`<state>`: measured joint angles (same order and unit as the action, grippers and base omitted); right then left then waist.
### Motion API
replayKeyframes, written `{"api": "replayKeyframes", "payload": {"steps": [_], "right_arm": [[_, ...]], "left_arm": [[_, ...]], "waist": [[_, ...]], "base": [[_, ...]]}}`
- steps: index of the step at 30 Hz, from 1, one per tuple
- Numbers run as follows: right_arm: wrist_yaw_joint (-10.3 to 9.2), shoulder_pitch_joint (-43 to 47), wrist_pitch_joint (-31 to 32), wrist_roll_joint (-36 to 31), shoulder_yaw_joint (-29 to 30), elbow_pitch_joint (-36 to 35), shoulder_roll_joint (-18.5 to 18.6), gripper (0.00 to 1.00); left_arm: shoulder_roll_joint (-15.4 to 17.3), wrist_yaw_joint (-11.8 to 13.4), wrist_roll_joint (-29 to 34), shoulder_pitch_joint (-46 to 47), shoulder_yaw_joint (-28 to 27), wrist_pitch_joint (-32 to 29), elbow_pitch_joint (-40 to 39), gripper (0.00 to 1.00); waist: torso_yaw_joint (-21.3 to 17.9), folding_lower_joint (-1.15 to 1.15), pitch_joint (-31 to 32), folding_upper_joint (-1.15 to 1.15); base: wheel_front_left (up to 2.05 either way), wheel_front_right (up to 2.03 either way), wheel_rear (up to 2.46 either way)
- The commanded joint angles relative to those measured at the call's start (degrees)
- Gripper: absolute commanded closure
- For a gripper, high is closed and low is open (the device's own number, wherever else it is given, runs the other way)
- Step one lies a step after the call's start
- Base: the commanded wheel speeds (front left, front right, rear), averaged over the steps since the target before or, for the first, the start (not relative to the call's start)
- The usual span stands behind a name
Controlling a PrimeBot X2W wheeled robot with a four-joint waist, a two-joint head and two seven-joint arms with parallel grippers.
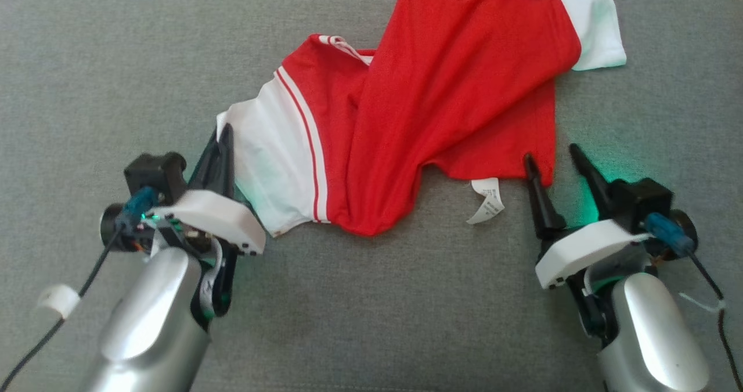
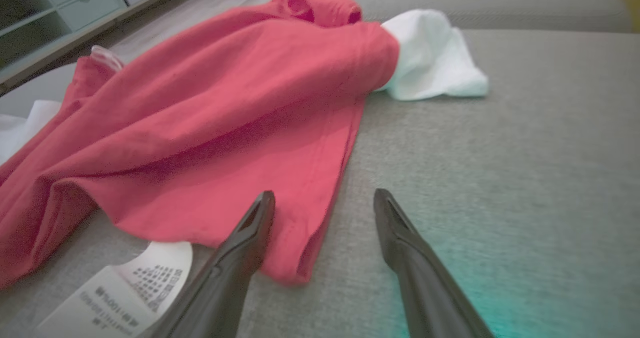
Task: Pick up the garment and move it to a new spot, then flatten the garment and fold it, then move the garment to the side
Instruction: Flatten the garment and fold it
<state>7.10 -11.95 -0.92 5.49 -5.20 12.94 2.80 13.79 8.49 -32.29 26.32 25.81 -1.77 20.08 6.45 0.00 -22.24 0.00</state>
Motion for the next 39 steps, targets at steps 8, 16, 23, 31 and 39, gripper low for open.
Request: {"api": "replayKeyframes", "payload": {"steps": [8,16,23,31,39], "right_arm": [[0.39,1.4,7.8,-2.4,-2.8,-2.8,0.1,0.34],[0.39,4.4,14.6,-2.6,-2.7,-6.7,0.1,1.00],[0.39,3.3,10.8,1.3,-1.2,-9.5,0.1,1.00],[0.39,-1.3,4.1,1.3,4.0,-14.4,0.1,1.00],[0.39,-3.1,3.5,-0.1,8.5,-22.8,0.1,1.00]], "left_arm": [[2.3,1.8,-0.3,-3.9,-2.4,1.4,-8.0,1.00],[2.7,2.2,-1.0,-5.3,-2.6,1.3,-9.9,1.00],[2.5,1.5,-3.0,-5.8,-3.7,2.1,-11.4,1.00],[2.0,-1.7,-9.1,-5.0,-6.9,2.5,-19.2,1.00],[2.1,-2.0,-17.1,-3.4,-11.2,-2.0,-32.1,1.00]], "waist": [[1.2,0.00,1.1,0.00],[1.1,0.00,2.4,0.00],[0.8,0.00,4.5,0.00],[0.1,0.00,11.0,0.00],[-0.8,0.00,18.9,0.00]], "base": [[0.00,0.00,0.00],[0.00,0.00,0.00],[0.00,0.00,0.00],[0.00,0.00,0.00],[0.00,0.00,0.00]]}}
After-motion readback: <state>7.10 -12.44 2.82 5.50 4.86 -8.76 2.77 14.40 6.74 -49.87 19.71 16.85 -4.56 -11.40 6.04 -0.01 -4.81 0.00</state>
